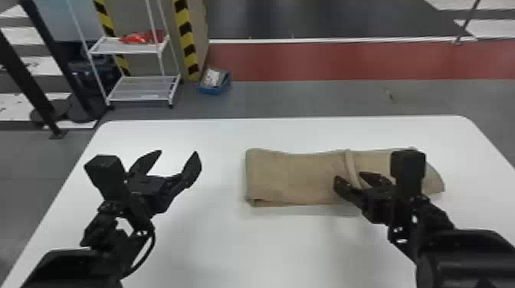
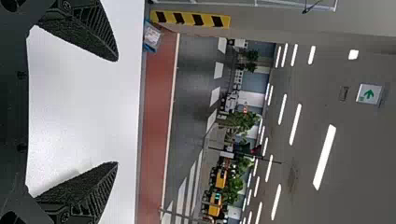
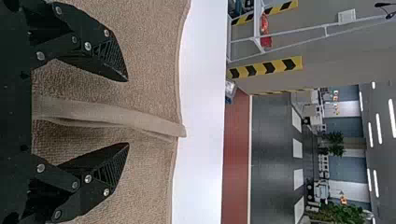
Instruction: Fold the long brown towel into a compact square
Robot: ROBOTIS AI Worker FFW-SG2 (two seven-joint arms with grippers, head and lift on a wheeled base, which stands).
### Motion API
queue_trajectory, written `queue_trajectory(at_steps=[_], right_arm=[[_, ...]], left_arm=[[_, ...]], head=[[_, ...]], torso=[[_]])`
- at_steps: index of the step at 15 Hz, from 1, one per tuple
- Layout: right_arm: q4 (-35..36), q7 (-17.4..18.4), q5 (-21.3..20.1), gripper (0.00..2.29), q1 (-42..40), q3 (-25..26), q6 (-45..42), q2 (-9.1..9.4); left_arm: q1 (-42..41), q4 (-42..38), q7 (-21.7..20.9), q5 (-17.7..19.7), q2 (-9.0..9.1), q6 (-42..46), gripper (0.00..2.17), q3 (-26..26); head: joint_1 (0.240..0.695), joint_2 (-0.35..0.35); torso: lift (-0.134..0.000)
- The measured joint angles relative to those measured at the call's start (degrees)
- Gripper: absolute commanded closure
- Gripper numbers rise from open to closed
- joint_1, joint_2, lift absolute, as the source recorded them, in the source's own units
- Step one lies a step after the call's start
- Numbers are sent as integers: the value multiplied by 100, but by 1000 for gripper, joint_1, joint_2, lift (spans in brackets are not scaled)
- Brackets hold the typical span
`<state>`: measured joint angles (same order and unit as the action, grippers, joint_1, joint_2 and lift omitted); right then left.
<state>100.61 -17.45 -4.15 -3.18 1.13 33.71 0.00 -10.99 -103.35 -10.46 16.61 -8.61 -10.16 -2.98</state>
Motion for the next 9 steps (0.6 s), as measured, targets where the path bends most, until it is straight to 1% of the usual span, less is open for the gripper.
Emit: queue_trajectory(at_steps=[2, 6, 8, 9], right_arm=[[-46, 3, -37, 572, 2, -39, 0, 0], [-96, -3, -41, 589, 18, -35, 0, 0], [-87, -4, -34, 765, 9, -43, 0, 0], [-81, -4, -33, 765, 5, -48, 0, 0]], left_arm=[[-4, 24, -27, 1, 0, 6, 90, -18], [1, 84, -44, 25, 0, 86, 90, -13], [2, 87, -44, 26, 0, 88, 90, -10], [2, 87, -44, 26, 0, 88, 90, -12]], head=[[695, 62], [695, 63], [695, 63], [695, 64]], torso=[[-125], [-125], [-125], [-125]])
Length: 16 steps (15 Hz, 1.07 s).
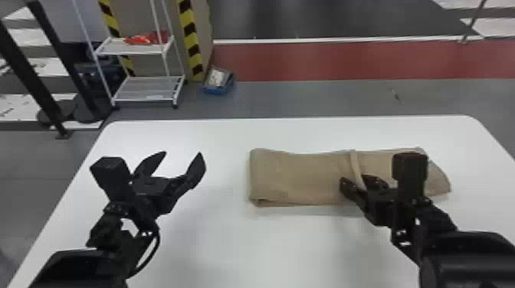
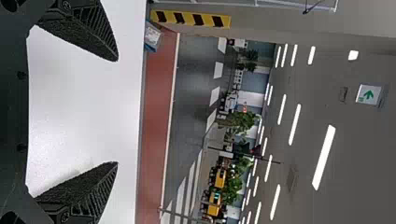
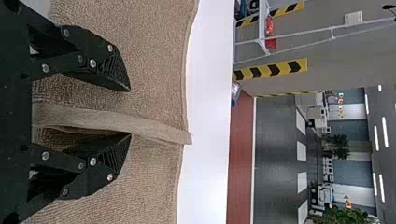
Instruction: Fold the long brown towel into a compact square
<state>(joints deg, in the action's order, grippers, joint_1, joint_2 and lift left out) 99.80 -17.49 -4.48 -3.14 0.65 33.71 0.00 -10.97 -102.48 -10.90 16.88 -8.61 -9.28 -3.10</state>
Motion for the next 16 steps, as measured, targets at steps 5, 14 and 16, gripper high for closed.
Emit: queue_trajectory(at_steps=[5, 14, 16], right_arm=[[8, 0, 9, 765, -4, 13, -5, 0], [154, 0, -9, 593, -20, -7, 69, 0], [156, 0, 30, 360, -30, 8, 129, 0]], left_arm=[[-1, 11, -6, 0, 0, 2, 90, 2], [-1, 22, -26, 0, 0, 2, 90, -6], [4, 19, -26, 0, 0, 1, 90, -1]], head=[[695, 63], [695, 64], [695, 64]], torso=[[-125], [-125], [-125]])
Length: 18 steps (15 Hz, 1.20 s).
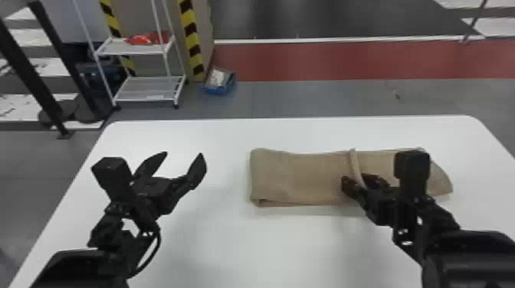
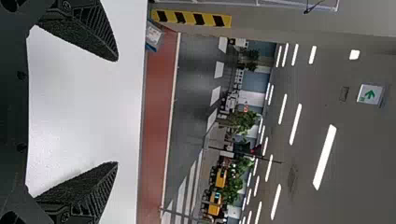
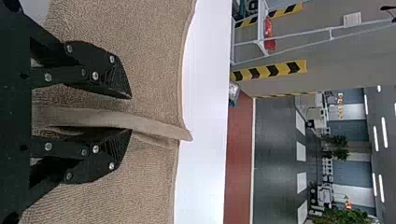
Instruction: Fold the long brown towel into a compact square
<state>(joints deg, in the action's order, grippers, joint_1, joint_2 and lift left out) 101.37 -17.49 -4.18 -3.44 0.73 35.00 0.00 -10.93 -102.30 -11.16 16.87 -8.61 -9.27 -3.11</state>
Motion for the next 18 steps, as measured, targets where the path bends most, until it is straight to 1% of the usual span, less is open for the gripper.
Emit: queue_trajectory(at_steps=[6, 7, 9, 15, 16, 18], right_arm=[[75, 8, 12, 377, -69, 35, -1, 0], [75, 9, -7, 471, -45, 32, 16, 0], [25, 9, -43, 589, 23, 22, 45, 0], [-175, 9, -114, 596, 106, 10, 68, 0], [-175, 8, -112, 711, 106, 17, 65, 0], [-173, 5, -109, 741, 102, 21, 65, 0]], left_arm=[[3, -9, 0, 0, -15, -1, 90, 17], [3, -9, 0, 0, -17, -1, 90, 22], [3, -10, 0, 0, -22, -1, 90, 29], [-5, -20, 0, 0, -35, -1, 90, 21], [-6, -13, 0, 0, -35, -1, 90, 22], [-6, -10, 0, 0, -35, 2, 90, 27]], head=[[695, 59], [695, 59], [695, 57], [695, 57], [695, 57], [695, 56]], torso=[[-125], [-125], [-125], [-125], [-125], [-125]])
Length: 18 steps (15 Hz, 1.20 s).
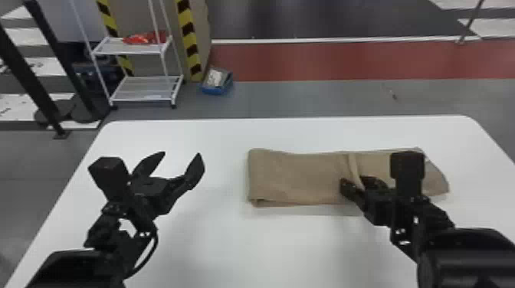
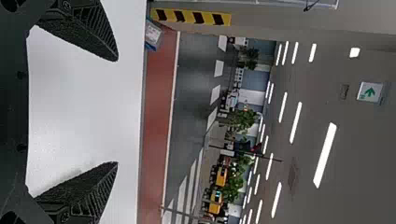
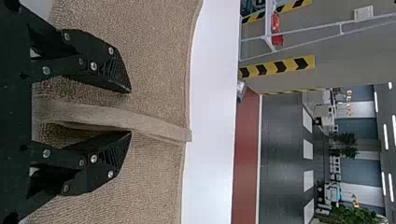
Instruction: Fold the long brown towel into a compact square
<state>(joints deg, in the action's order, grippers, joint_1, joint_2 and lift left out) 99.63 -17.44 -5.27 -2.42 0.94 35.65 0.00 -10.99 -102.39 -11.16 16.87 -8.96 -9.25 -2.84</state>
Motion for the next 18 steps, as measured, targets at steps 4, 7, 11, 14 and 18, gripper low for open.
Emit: queue_trajectory(at_steps=[4, 7, 11, 14, 18], right_arm=[[7, 1, 9, 741, -3, -18, -28, 0], [35, 4, 4, 758, -3, -30, -35, 0], [39, 0, -9, 886, 4, -47, -35, 0], [63, -4, -5, 886, -2, -44, -42, 0], [327, -5, 41, 886, -117, -126, -335, 0]], left_arm=[[0, 20, 0, 0, 0, 11, 90, -6], [0, 38, 0, 0, 0, 15, 90, -9], [0, 52, 0, 6, 0, 61, 90, -14], [0, 53, 0, 9, 0, 82, 90, -18], [0, 59, -2, 17, 0, 102, 90, -24]], head=[[695, 59], [695, 60], [695, 63], [695, 63], [695, 73]], torso=[[-125], [-125], [-125], [-125], [-125]])
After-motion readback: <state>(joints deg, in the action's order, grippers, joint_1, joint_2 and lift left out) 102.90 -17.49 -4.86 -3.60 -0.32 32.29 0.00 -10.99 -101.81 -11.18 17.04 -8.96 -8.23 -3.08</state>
